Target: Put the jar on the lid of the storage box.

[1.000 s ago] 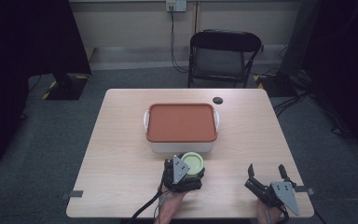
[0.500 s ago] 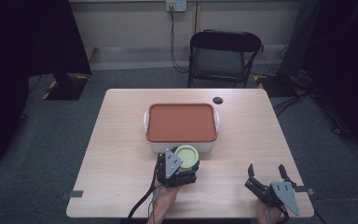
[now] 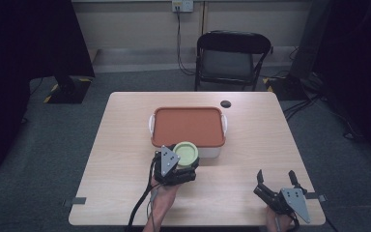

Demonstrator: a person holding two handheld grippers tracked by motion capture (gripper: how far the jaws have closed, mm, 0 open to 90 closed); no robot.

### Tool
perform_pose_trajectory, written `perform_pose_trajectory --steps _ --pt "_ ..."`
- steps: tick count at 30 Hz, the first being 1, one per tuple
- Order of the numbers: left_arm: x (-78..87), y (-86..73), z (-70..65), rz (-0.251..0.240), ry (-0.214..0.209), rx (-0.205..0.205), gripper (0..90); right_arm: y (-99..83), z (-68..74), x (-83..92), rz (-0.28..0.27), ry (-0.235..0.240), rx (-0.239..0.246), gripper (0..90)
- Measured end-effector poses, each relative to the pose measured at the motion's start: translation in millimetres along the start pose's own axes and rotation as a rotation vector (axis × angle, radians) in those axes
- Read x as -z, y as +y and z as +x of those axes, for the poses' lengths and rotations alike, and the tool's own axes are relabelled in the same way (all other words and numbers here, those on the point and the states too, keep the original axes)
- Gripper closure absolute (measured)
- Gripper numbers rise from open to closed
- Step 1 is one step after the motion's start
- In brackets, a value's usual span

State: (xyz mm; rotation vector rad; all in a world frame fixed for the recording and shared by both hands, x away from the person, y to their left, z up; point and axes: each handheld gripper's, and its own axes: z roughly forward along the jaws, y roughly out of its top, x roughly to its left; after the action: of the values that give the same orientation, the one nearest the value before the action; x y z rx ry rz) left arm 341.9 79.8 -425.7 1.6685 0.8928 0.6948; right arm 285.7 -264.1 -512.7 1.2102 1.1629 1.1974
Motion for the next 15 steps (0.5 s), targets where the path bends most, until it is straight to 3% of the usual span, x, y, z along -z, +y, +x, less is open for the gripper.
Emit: perform_pose_trajectory --steps 6,15 --pt "1.2 8.6 10.0 -0.018 0.011 0.02 10.9 0.0 0.0 0.0 0.0 0.0 0.0 0.0" --pt "-3.1 21.8 22.3 -0.011 0.036 0.017 10.9 0.0 0.0 0.0 0.0 0.0 0.0 0.0"
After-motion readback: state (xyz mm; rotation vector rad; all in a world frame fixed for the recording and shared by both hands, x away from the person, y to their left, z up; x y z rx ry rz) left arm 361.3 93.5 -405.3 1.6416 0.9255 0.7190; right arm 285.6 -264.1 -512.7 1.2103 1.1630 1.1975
